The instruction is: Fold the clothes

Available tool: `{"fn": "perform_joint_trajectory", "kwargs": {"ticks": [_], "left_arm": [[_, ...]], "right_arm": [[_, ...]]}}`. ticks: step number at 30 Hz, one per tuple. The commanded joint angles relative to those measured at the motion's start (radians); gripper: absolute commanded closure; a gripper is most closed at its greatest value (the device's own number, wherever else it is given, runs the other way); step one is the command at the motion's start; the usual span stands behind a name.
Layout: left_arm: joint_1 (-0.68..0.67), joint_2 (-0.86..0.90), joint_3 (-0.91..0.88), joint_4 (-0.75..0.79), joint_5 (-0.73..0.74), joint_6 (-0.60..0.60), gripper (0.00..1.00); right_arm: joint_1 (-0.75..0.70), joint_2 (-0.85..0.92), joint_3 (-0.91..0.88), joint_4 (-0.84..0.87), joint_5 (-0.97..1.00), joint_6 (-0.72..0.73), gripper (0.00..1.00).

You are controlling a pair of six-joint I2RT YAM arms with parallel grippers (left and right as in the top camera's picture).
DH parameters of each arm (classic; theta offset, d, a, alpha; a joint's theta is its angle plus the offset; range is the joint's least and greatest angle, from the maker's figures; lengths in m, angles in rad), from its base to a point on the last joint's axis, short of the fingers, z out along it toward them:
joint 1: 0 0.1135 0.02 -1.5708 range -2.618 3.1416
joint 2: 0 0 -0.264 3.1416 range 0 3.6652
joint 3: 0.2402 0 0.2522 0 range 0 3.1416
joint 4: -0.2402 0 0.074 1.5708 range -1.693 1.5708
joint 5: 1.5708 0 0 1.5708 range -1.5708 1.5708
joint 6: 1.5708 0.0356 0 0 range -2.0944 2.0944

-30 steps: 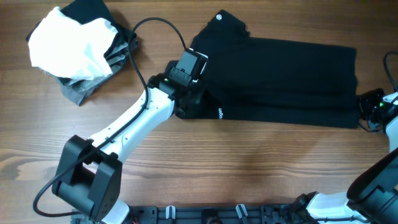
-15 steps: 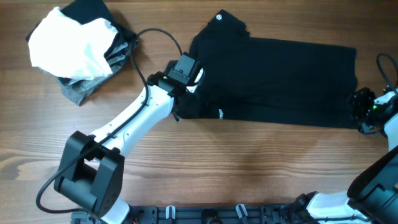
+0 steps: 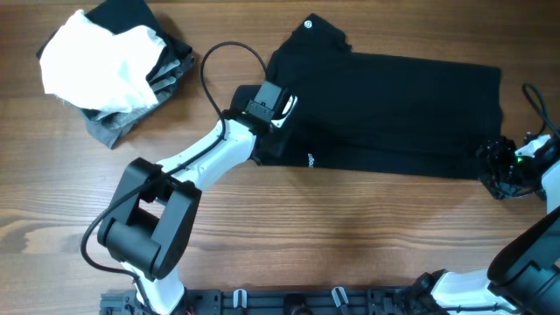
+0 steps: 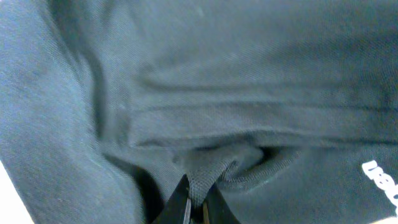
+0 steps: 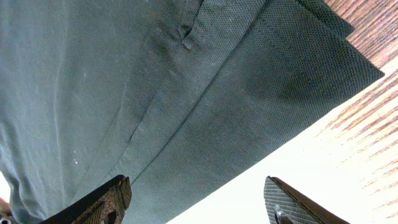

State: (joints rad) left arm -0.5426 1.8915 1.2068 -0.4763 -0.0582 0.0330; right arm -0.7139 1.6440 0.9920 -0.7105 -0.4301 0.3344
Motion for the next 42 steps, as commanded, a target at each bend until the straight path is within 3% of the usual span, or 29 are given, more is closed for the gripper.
{"fn": "perform_joint_trajectory", "kwargs": {"ticks": [1,3,5,6,7,8,10,11,12,13,14,15,16,19,20,21,25,27,31,35,37,38,42], "left_arm": [[0.047,0.005,-0.005,0.054,-0.048,0.012,0.63],[0.058,0.005,-0.005,0.047,-0.048,0.013,0.30],[0.069,0.005,-0.005,0.034,-0.048,0.013,0.29],[0.079,0.005,-0.005,0.023,-0.048,0.013,0.47],[0.088,0.004,-0.004,0.012,-0.048,0.013,0.79],[0.090,-0.009,0.002,-0.006,-0.048,0.013,0.96],[0.086,-0.076,0.037,-0.058,-0.048,0.013,0.96],[0.082,-0.121,0.048,-0.063,-0.043,0.012,0.37],[0.075,-0.172,0.048,-0.063,-0.043,0.012,0.14],[0.073,-0.185,0.048,-0.072,-0.031,0.012,0.33],[0.073,-0.188,0.048,-0.087,0.007,0.012,0.68],[0.074,-0.185,0.048,-0.106,0.066,0.012,0.96],[0.073,-0.161,0.036,-0.120,0.145,0.013,0.96],[0.078,-0.047,-0.010,-0.093,0.163,0.012,0.96],[0.081,0.002,-0.012,-0.089,0.163,0.012,0.92],[0.083,0.059,-0.012,-0.088,0.162,0.012,0.68],[0.092,0.074,-0.007,-0.108,0.154,0.000,0.52],[0.097,0.020,0.008,-0.180,0.155,-0.042,0.29],[0.103,-0.045,0.007,-0.296,0.126,-0.041,0.24],[0.175,-0.043,-0.055,-0.337,0.064,-0.045,0.34],[0.224,-0.043,-0.063,-0.325,0.072,-0.049,0.29],[0.248,-0.043,-0.063,-0.304,0.112,-0.048,0.22],[0.259,-0.041,-0.067,-0.224,0.324,-0.036,0.15]], "right_arm": [[0.002,-0.018,0.008,0.000,-0.020,-0.018,0.27],[0.002,-0.018,0.008,0.000,-0.020,-0.019,0.27],[0.002,-0.018,0.008,-0.001,-0.020,-0.019,0.26],[0.002,-0.018,0.008,-0.001,-0.020,-0.019,0.26],[0.002,-0.018,0.008,-0.001,-0.019,-0.019,0.26],[0.002,-0.018,0.008,-0.001,-0.019,-0.020,0.24],[0.002,-0.018,0.008,-0.001,-0.016,-0.020,0.23],[0.002,-0.018,0.008,-0.001,-0.016,-0.020,0.23],[0.002,-0.018,0.008,-0.001,-0.013,-0.020,0.23],[0.002,-0.018,0.008,-0.002,-0.011,-0.021,0.23],[0.002,-0.018,0.008,-0.002,-0.011,-0.021,0.23],[0.002,-0.018,0.008,-0.002,-0.011,-0.021,0.23],[0.002,-0.018,0.008,-0.002,-0.011,-0.021,0.23],[0.002,-0.018,0.008,-0.002,-0.011,-0.021,0.23],[0.002,-0.018,0.008,-0.003,-0.011,-0.020,0.23],[0.002,-0.018,0.008,-0.010,-0.011,-0.021,0.23],[0.001,-0.018,0.008,-0.027,-0.012,-0.020,0.24],[0.001,-0.018,0.008,-0.028,-0.012,-0.021,0.24],[0.001,-0.018,0.008,-0.029,-0.012,-0.022,0.24],[0.001,-0.018,0.008,-0.046,-0.012,-0.051,0.24],[0.001,-0.018,0.008,-0.049,-0.013,-0.055,0.23],[0.001,-0.018,0.008,-0.048,-0.013,-0.055,0.22],[0.001,-0.018,0.008,-0.050,-0.013,-0.066,0.21]]}}
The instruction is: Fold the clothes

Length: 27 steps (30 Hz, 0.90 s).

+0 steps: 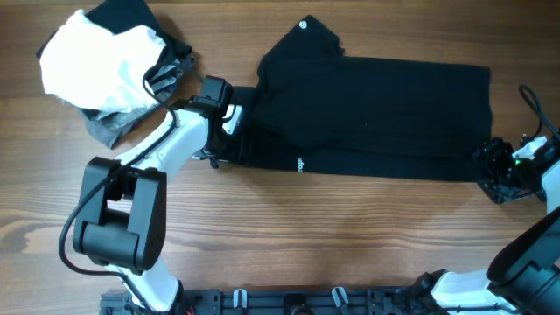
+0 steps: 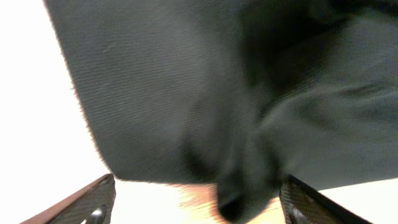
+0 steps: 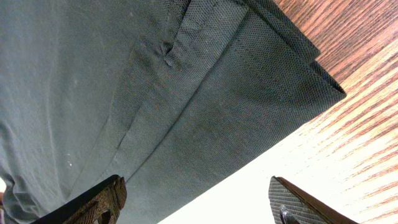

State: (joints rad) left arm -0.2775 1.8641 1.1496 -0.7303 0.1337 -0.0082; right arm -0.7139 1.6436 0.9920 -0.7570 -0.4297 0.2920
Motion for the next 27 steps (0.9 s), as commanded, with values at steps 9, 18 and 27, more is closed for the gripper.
{"fn": "perform_joint_trajectory", "kwargs": {"ticks": [9,18,27], "left_arm": [[0.008,0.003,-0.116,-0.047,-0.201,-0.140,0.96],[0.122,0.002,-0.116,-0.232,-0.233,-0.158,0.91],[0.142,0.002,-0.116,-0.197,-0.229,-0.158,0.47]], "right_arm": [[0.001,-0.018,0.008,-0.034,-0.008,-0.023,0.25],[0.002,-0.018,-0.161,0.040,0.113,0.109,0.38],[0.004,-0.018,-0.248,0.112,-0.013,0.066,0.60]]}}
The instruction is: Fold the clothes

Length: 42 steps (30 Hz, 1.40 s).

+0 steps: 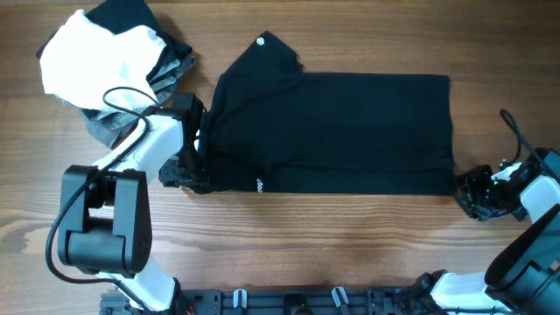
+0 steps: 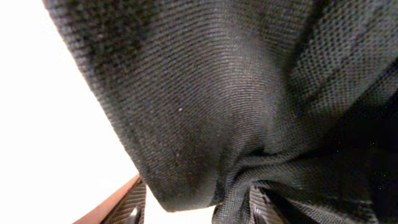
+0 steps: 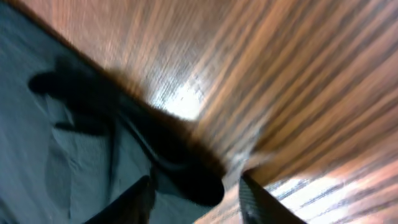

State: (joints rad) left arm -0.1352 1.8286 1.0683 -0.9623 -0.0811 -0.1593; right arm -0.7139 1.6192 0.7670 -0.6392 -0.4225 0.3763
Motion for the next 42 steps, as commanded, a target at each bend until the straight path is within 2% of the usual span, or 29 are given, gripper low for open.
{"fn": "perform_joint_trajectory", "kwargs": {"ticks": [1,2,3,4,5,8,11,12,13,14,15,17,18,21,23,27,36,37,39,40,42], "left_arm": [[0.000,0.038,-0.034,0.037,-0.014,-0.006,0.47],[0.000,0.037,-0.034,0.038,-0.014,-0.006,0.47],[0.000,0.035,-0.033,0.037,-0.014,-0.006,0.47],[0.000,0.033,-0.032,0.035,-0.014,-0.006,0.46],[0.000,0.021,-0.027,0.026,-0.014,-0.006,0.43],[0.000,-0.053,-0.003,-0.025,-0.014,-0.006,0.39],[0.000,-0.129,0.003,-0.075,-0.014,-0.006,0.37],[0.000,-0.156,0.003,-0.092,-0.014,-0.006,0.34],[0.000,-0.180,0.004,-0.105,-0.014,-0.006,0.29],[0.000,-0.211,0.006,-0.117,-0.013,-0.006,0.23],[0.000,-0.233,0.012,-0.125,-0.006,-0.006,0.17],[0.000,-0.277,0.049,-0.129,0.058,-0.006,0.12],[0.000,-0.298,0.089,-0.127,0.111,-0.005,0.12],[0.000,-0.310,0.261,-0.092,0.364,0.103,0.23],[0.000,-0.310,0.348,-0.002,0.449,0.107,0.25],[-0.022,-0.234,0.434,0.239,0.500,0.123,0.30],[-0.114,0.331,0.624,0.644,0.426,0.265,0.35],[-0.122,0.397,0.624,0.749,0.390,0.274,0.34],[-0.128,0.472,0.624,0.869,0.381,0.287,0.24],[-0.128,0.498,0.624,0.908,0.378,0.287,0.18],[-0.128,0.558,0.624,0.990,0.354,0.287,0.13]], "right_arm": [[0.004,0.007,-0.023,0.003,-0.021,-0.017,0.68],[0.004,0.007,-0.023,0.011,-0.020,-0.009,0.86],[0.004,0.006,-0.023,0.012,-0.019,-0.006,0.96],[0.002,0.006,-0.021,0.009,-0.002,0.003,0.96],[0.000,0.002,-0.012,-0.026,0.085,0.069,0.96],[-0.002,-0.050,0.006,-0.132,0.306,0.129,0.96],[-0.003,-0.119,0.006,-0.177,0.386,0.174,0.96],[-0.003,-0.148,0.006,-0.178,0.387,0.172,0.84],[-0.003,-0.172,0.010,-0.177,0.386,0.172,0.55],[-0.003,-0.200,0.026,-0.175,0.386,0.167,0.35],[-0.003,-0.216,0.045,-0.180,0.377,0.148,0.31],[-0.003,-0.244,0.097,-0.193,0.337,0.109,0.30],[-0.003,-0.259,0.135,-0.193,0.255,0.064,0.30],[-0.002,-0.271,0.259,-0.196,-0.056,-0.146,0.40],[-0.002,-0.271,0.349,-0.253,-0.166,-0.195,0.44],[0.029,-0.271,0.438,-0.281,-0.282,-0.237,0.43],[0.049,-0.267,0.435,-0.302,-0.198,-0.235,0.39],[0.049,-0.267,0.435,-0.301,-0.198,-0.225,0.39],[0.049,-0.267,0.436,-0.308,-0.198,-0.209,0.39],[0.049,-0.267,0.435,-0.312,-0.198,-0.208,0.40],[0.049,-0.267,0.435,-0.324,-0.198,-0.209,0.40]]}}
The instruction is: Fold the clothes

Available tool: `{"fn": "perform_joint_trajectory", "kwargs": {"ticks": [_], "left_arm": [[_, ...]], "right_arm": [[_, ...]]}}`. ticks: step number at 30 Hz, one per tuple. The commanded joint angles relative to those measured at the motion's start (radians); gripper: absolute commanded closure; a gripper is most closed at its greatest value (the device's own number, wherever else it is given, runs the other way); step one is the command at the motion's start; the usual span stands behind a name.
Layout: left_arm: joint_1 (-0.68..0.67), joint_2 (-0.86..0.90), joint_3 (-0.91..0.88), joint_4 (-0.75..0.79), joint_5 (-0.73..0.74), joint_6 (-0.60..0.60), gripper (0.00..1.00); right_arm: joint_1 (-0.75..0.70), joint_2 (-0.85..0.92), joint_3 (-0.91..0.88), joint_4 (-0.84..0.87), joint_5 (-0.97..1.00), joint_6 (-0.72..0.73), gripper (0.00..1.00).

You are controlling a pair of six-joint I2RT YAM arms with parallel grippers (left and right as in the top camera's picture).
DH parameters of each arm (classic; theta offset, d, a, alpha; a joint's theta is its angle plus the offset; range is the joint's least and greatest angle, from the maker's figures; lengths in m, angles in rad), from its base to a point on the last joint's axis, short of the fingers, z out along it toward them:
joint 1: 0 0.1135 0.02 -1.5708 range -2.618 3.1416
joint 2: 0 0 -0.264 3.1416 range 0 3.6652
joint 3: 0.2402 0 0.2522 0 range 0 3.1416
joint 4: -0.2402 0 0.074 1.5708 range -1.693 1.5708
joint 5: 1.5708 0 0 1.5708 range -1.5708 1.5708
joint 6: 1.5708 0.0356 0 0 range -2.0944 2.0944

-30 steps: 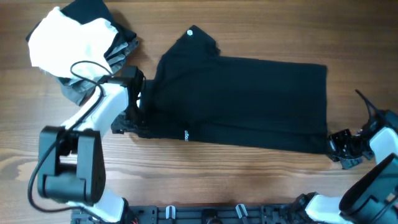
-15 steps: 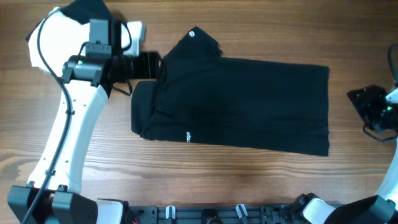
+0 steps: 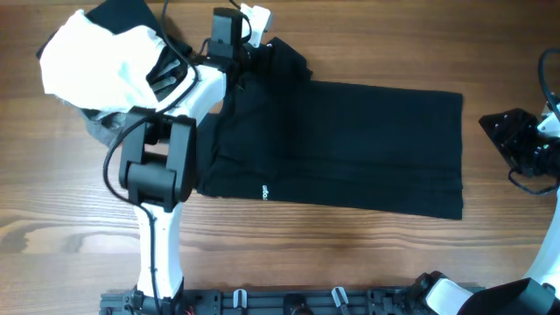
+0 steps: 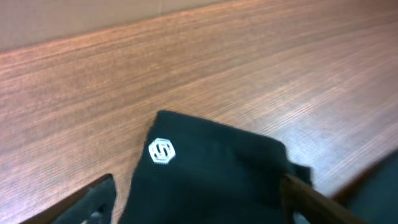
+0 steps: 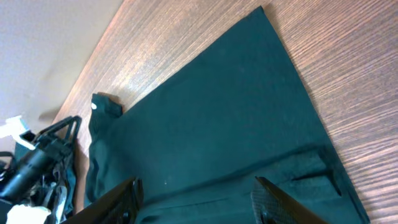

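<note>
A black shirt (image 3: 341, 144) lies spread flat across the wooden table (image 3: 350, 262), its hem to the right. One sleeve with a small white hexagon logo (image 4: 163, 150) sticks out at the far left corner. My left gripper (image 3: 238, 24) hovers there, open, its fingers (image 4: 93, 198) on either side of the sleeve (image 4: 211, 168) and above it. My right gripper (image 3: 518, 140) is open and off the cloth, to the right of the hem. In the right wrist view the shirt (image 5: 217, 130) lies beyond the right gripper (image 5: 199, 208).
A pile of other clothes sits at the far left: a white garment (image 3: 96, 57) on top of grey (image 3: 109, 129) and black pieces. The left arm's cable loops over the pile. Bare wood lies along the table's front.
Both grippers have let go of the shirt. The left one went from the shirt's lower left edge to the far sleeve. The right one went from the lower right corner to off the hem.
At first the shirt lay further right, my left gripper pinching cloth near its left end and my right at the lower right corner. In the two moments after, the shirt lay further left each time. Now it lies flat, both grippers open.
</note>
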State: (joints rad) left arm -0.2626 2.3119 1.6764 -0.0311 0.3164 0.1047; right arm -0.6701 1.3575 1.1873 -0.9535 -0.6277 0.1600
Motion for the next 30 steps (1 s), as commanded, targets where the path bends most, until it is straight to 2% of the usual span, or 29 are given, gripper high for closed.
{"fn": "perform_joint_trajectory", "kwargs": {"ticks": [1,5,9,11,12,13,14,15,18,19,22,25,27,30], "left_arm": [[0.000,0.093,0.016,0.082,-0.055,0.023,0.12],[-0.002,0.158,0.016,0.179,-0.060,0.023,0.10],[-0.019,0.190,0.016,0.180,-0.006,0.022,0.20],[-0.040,0.193,0.016,0.175,0.005,0.023,0.35],[-0.048,0.193,0.016,0.183,0.005,0.023,0.46],[-0.054,0.193,0.016,0.194,0.005,0.023,0.65],[-0.054,0.191,0.016,0.201,0.005,0.022,0.79],[-0.053,0.182,0.016,0.201,0.005,0.018,0.83],[-0.042,0.128,0.016,0.200,0.005,-0.042,0.84],[-0.037,0.103,0.016,0.195,0.005,-0.042,0.88],[-0.019,0.034,0.016,0.153,0.004,-0.042,0.91],[0.001,-0.050,0.016,0.083,0.005,-0.042,0.91],[0.002,-0.088,0.016,0.032,0.005,-0.042,0.90],[-0.006,-0.098,0.016,-0.043,0.005,-0.042,0.91]], "right_arm": [[0.005,-0.005,0.015,-0.018,0.008,0.008,0.40],[0.005,-0.005,0.015,-0.045,0.008,0.004,0.43],[0.005,-0.005,0.015,-0.047,0.008,0.004,0.44],[0.005,-0.005,0.015,-0.051,0.008,0.004,0.44],[0.005,-0.005,0.015,-0.055,0.008,0.004,0.45],[0.005,-0.005,0.015,-0.058,0.011,0.003,0.45],[0.005,-0.005,0.015,-0.058,0.011,-0.001,0.45],[0.005,-0.005,0.015,-0.058,0.021,-0.003,0.44],[0.005,-0.005,0.015,-0.031,0.148,-0.003,0.43],[0.005,-0.005,0.015,-0.018,0.175,-0.003,0.43],[0.006,0.020,0.015,0.045,0.180,-0.005,0.44],[0.049,0.106,0.015,0.200,0.034,-0.172,0.40],[0.105,0.186,0.015,0.314,0.039,-0.175,0.40],[0.174,0.335,0.015,0.484,0.180,-0.082,0.43]]}}
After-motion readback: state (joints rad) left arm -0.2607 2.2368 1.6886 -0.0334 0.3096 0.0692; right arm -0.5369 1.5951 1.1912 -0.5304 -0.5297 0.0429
